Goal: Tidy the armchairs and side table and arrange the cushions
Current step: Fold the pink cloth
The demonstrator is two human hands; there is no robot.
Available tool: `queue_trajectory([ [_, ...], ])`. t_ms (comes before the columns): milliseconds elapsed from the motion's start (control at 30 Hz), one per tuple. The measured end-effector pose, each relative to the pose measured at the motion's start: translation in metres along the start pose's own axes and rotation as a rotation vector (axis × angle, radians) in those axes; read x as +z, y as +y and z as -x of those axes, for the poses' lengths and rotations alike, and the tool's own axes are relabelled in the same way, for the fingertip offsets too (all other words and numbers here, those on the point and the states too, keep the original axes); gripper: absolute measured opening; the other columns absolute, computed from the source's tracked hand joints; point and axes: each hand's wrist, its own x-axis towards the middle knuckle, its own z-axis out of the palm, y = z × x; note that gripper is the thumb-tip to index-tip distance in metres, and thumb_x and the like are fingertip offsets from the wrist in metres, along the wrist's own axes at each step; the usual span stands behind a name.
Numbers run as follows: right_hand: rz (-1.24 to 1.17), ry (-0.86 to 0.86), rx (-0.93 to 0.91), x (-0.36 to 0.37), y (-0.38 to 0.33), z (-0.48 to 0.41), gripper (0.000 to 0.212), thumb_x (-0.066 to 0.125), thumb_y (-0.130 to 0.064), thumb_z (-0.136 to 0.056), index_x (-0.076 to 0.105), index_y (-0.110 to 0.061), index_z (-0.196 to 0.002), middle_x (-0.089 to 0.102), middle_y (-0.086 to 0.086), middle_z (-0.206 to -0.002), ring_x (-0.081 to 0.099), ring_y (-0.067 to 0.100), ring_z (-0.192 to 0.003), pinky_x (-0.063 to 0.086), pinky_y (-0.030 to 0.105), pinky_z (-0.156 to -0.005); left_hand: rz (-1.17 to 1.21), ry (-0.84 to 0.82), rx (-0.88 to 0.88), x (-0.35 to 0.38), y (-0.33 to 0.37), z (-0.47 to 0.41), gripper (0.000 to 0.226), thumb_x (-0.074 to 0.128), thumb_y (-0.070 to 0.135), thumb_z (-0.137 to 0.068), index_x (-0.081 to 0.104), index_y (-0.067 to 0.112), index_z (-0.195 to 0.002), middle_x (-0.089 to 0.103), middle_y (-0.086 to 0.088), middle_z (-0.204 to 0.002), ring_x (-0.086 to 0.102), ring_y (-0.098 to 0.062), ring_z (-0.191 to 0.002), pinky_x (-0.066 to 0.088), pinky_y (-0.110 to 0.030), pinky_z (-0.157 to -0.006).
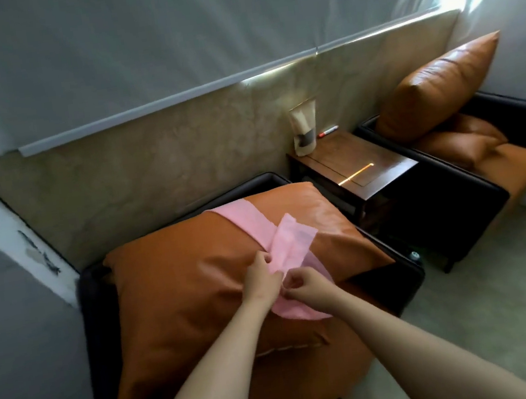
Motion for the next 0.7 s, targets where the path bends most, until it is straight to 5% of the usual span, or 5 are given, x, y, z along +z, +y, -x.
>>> queue_trajectory([
  [167,-0.086,-0.047,0.099,-0.001,0.004,0.048,0.025,0.055,-0.028,-0.095,0.068,-0.014,-0.112,0.066,0.002,-0.094,0.061,0.015,-0.087,0.053,0.034,-0.082,0.129,0.049,0.065,0.004,-0.006,0.039,0.017,0.052,0.01,-0.09,0.062,0.009,-0.104,0.067,-0.01,-0.106,0.061,-0.027,-0.099,0.043,-0.026,-0.075],
  [233,-0.149,-0.026,0.093,-0.004,0.001,0.06,0.032,0.052,-0.031,-0.098,0.063,-0.018,-0.124,0.062,-0.006,-0.098,0.057,0.009,-0.091,0.05,0.024,-0.081,0.185,0.065,0.072,0.002,-0.004,0.05,0.014,0.053,0.01,-0.091,0.064,0.01,-0.099,0.068,-0.008,-0.101,0.062,-0.024,-0.097,0.045,-0.027,-0.077],
  [367,-0.334,0.005,0.142,-0.01,-0.006,0.065,0.027,0.05,-0.04,-0.097,0.068,-0.023,-0.106,0.065,-0.006,-0.095,0.059,0.012,-0.096,0.048,0.024,-0.086,0.258,0.082,0.055,-0.002,0.004,0.067,0.012,0.054,0.01,-0.093,0.064,0.009,-0.098,0.068,-0.005,-0.098,0.062,-0.02,-0.094,0.048,-0.028,-0.081],
  [500,-0.497,0.015,0.187,-0.019,-0.01,0.061,0.036,0.049,-0.04,-0.098,0.057,-0.017,-0.124,0.062,0.007,-0.116,0.059,0.02,-0.103,0.05,0.03,-0.083,0.264,0.093,0.074,-0.01,0.02,0.077,0.011,0.053,0.01,-0.093,0.063,0.008,-0.098,0.065,-0.002,-0.095,0.058,-0.016,-0.089,0.046,-0.021,-0.074],
  [700,-0.935,0.007,0.312,-0.056,-0.019,0.048,0.051,0.054,-0.05,-0.093,0.051,-0.009,-0.122,0.061,0.008,-0.103,0.059,0.021,-0.089,0.047,0.033,-0.081,0.39,0.08,0.124,-0.022,0.067,0.086,0.011,0.053,0.006,-0.093,0.058,0.014,-0.086,0.062,-0.001,-0.081,0.056,-0.012,-0.075,0.04,-0.009,-0.056],
])
